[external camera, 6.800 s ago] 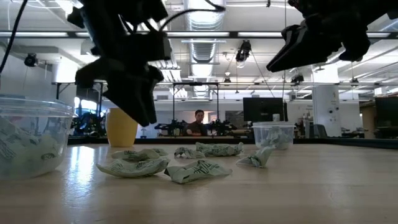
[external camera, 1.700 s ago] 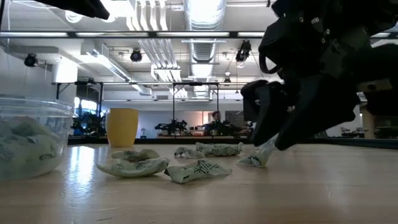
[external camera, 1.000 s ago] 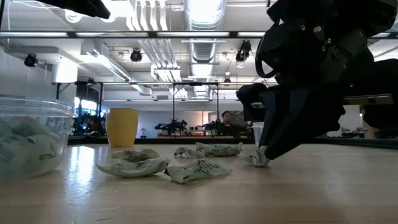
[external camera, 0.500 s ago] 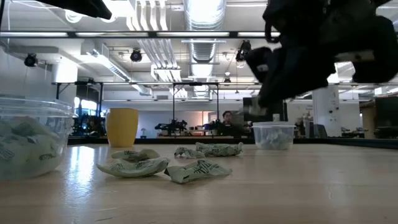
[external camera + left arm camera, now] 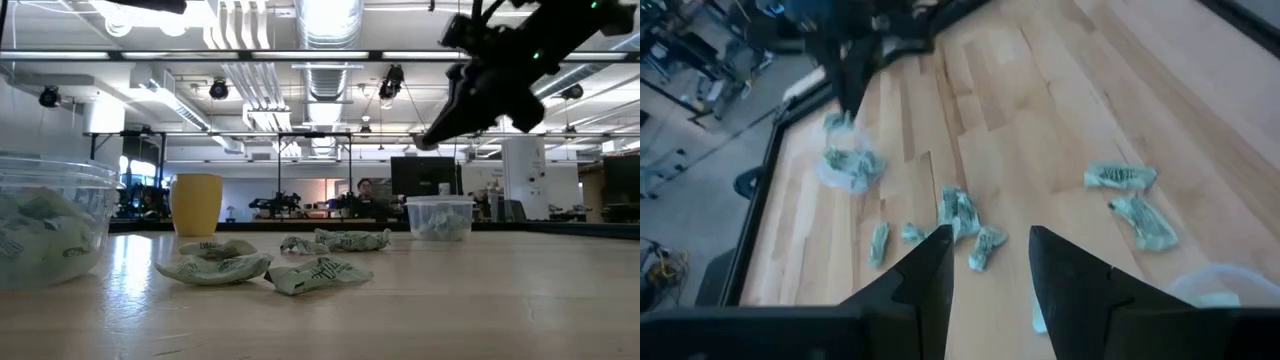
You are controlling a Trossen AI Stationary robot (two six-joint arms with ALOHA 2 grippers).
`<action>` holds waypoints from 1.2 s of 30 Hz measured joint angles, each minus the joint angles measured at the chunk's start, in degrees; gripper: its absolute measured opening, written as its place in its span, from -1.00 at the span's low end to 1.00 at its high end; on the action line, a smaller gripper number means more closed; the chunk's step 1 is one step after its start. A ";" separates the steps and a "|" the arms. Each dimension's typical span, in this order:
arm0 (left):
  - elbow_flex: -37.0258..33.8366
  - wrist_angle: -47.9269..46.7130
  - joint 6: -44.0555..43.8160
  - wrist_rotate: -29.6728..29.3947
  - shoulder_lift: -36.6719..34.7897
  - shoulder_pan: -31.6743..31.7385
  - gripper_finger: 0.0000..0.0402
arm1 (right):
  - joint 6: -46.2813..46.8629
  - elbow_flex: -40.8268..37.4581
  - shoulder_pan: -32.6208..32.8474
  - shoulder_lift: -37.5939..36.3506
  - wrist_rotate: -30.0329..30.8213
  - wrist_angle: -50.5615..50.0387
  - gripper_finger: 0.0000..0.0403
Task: Pick and place Stevia / Truvia into bins
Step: Put the green stevia packet into the top transparent container
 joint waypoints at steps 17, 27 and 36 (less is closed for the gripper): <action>0.00 0.08 1.05 -1.03 0.00 0.02 -0.42 | 9.67 -7.05 -15.01 -0.59 -8.21 4.82 -0.96; 0.00 0.08 1.05 -1.03 0.00 0.02 -0.42 | 11.13 -7.05 -14.97 -0.59 -7.88 4.91 -0.96; 0.00 0.08 1.05 -1.01 0.00 0.02 -0.42 | 11.16 -7.05 -14.97 -0.59 -7.80 4.72 -0.73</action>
